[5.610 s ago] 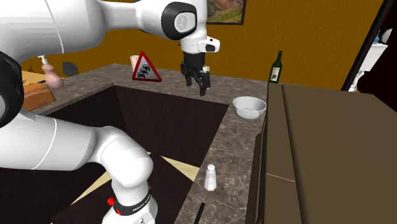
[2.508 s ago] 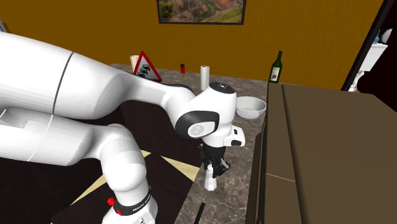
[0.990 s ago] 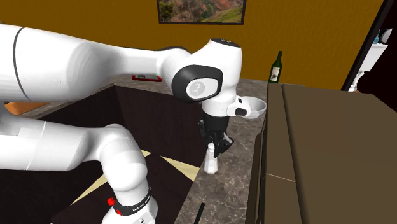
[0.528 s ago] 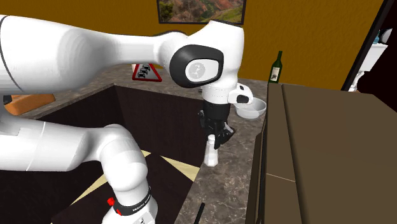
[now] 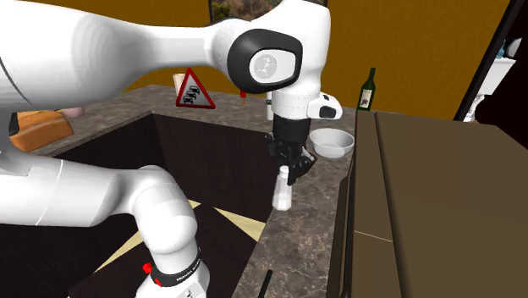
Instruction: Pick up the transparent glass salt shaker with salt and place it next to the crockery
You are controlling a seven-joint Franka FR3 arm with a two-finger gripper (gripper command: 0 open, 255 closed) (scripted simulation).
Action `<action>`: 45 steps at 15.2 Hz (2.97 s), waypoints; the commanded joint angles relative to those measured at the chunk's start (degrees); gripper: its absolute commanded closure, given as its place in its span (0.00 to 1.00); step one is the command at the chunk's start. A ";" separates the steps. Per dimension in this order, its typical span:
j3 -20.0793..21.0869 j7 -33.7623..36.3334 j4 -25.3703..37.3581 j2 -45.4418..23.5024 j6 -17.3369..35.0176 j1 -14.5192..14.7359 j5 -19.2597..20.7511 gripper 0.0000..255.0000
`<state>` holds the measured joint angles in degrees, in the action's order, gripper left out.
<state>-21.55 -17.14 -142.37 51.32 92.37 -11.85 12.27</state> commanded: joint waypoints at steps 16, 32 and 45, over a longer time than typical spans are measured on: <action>2.90 6.93 22.69 -33.97 10.72 11.36 -11.22 1.00; 4.46 8.82 67.25 -71.81 2.46 12.58 -22.65 1.00; 4.74 7.91 56.49 -71.30 12.68 13.31 -22.74 1.00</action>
<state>-16.84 -9.21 -84.83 -20.09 104.07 1.32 -10.47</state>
